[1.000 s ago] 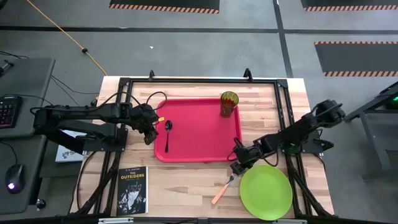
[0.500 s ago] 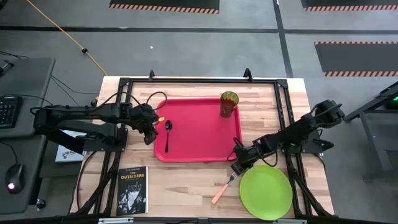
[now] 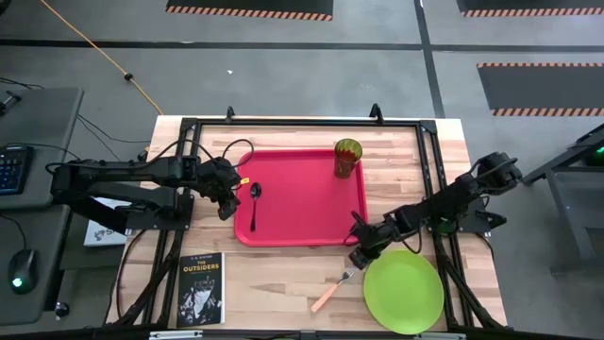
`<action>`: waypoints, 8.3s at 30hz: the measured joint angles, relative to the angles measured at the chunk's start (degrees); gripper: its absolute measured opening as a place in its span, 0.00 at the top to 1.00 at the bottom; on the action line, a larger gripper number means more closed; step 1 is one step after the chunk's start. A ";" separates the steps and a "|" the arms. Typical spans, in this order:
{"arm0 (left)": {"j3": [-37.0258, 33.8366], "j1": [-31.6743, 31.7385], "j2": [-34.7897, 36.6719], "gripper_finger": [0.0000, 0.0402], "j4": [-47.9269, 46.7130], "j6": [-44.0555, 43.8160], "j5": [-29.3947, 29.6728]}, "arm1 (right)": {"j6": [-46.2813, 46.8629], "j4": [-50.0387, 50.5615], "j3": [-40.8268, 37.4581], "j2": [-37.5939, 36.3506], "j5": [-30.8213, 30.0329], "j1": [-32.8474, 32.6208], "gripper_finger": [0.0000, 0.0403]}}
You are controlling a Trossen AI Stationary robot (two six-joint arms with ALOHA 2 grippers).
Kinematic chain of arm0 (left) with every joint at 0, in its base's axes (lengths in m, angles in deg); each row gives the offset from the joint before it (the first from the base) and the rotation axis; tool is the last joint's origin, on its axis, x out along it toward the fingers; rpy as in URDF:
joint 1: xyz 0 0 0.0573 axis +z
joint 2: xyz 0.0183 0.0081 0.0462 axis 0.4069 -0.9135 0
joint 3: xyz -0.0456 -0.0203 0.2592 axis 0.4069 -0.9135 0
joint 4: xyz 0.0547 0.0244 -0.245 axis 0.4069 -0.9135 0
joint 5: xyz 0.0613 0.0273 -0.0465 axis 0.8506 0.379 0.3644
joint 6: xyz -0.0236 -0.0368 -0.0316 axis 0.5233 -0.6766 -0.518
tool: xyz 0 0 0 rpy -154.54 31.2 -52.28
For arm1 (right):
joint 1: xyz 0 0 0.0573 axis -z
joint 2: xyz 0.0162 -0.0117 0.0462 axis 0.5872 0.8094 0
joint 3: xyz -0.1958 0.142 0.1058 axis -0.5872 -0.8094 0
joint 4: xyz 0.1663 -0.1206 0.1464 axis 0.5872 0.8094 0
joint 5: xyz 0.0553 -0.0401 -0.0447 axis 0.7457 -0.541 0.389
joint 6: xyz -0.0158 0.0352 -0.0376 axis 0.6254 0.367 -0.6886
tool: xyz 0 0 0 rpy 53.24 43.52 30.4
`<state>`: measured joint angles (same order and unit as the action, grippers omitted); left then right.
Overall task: Pick and place plate/cup/fork/spoon on tray
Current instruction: Put the orange fork to the right side of the black spoon on the red tray
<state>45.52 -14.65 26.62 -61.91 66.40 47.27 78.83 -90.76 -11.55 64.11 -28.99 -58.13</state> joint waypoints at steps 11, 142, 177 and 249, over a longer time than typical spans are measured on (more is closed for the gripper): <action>0.00 0.00 0.00 1.00 -0.08 -0.02 0.03 | -1.43 -13.41 1.20 -0.04 0.92 0.50 1.00; 33.65 -0.02 0.04 1.00 -10.68 5.47 8.39 | -50.42 35.65 63.76 39.83 -17.00 32.20 1.00; -8.86 -0.01 -0.04 1.00 -6.00 -9.13 6.34 | -59.68 29.51 63.78 36.91 -8.45 31.93 1.00; -11.80 -1.14 -13.22 1.00 15.32 -6.41 14.08 | -38.49 21.79 63.76 43.21 -23.56 31.19 1.00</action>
<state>33.72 -15.78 13.40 -46.59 60.00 61.35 40.34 -68.97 52.21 107.33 -52.55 -26.94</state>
